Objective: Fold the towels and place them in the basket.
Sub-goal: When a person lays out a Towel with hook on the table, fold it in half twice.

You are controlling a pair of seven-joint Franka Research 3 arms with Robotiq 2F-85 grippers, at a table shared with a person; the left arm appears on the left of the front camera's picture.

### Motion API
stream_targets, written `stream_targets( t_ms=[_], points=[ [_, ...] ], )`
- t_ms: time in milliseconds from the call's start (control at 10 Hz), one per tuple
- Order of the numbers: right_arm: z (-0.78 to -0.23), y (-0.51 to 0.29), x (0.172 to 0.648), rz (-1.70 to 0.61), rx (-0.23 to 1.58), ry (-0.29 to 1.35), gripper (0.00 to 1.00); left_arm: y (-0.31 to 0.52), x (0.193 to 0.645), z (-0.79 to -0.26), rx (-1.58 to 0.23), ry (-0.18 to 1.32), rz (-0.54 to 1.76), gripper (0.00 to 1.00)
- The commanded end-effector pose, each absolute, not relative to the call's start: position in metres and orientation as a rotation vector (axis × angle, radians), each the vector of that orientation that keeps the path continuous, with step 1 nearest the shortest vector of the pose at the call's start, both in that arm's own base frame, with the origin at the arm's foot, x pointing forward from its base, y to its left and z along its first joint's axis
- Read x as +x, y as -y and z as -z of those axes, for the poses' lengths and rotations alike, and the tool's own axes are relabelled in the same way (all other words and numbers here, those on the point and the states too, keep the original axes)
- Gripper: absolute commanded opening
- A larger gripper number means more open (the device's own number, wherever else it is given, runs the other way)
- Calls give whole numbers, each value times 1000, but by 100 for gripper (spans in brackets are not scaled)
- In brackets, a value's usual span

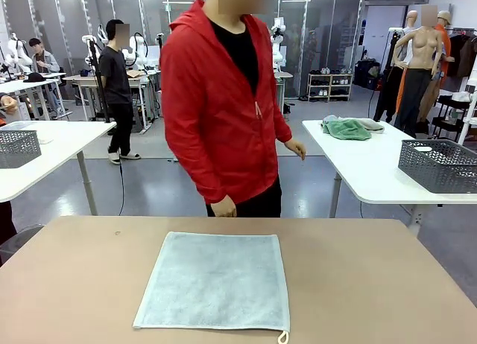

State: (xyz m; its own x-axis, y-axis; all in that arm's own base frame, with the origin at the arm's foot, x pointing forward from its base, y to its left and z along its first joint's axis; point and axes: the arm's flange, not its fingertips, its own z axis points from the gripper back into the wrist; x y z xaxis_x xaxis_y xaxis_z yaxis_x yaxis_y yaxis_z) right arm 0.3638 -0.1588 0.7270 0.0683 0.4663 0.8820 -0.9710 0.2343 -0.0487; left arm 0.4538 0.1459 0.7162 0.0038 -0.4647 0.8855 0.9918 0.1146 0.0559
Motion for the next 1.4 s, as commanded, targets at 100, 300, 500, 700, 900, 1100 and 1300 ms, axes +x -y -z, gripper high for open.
stream_targets(
  t_ms=[100, 300, 500, 700, 900, 1100, 1300],
  points=[
    [-740, 112, 366, -1267, 640, 833, 100, -99, 443, -741, -617, 817, 1385, 100],
    [-735, 36, 381, -1292, 548, 690, 100, -25, 436, -749, -485, 701, 1459, 100],
    [-702, -44, 398, -1290, 451, 538, 100, 51, 430, -733, -365, 583, 1514, 100],
    [-655, -107, 413, -1285, 301, 393, 100, 105, 431, -691, -250, 419, 1568, 100],
    [-619, -130, 426, -1296, 239, 306, 100, 126, 432, -653, -198, 323, 1592, 100],
    [-581, -139, 430, -1303, 189, 230, 100, 124, 430, -614, -136, 273, 1604, 100],
    [-559, -142, 439, -1332, 179, 197, 100, 122, 431, -579, -83, 282, 1607, 100]
  ],
)
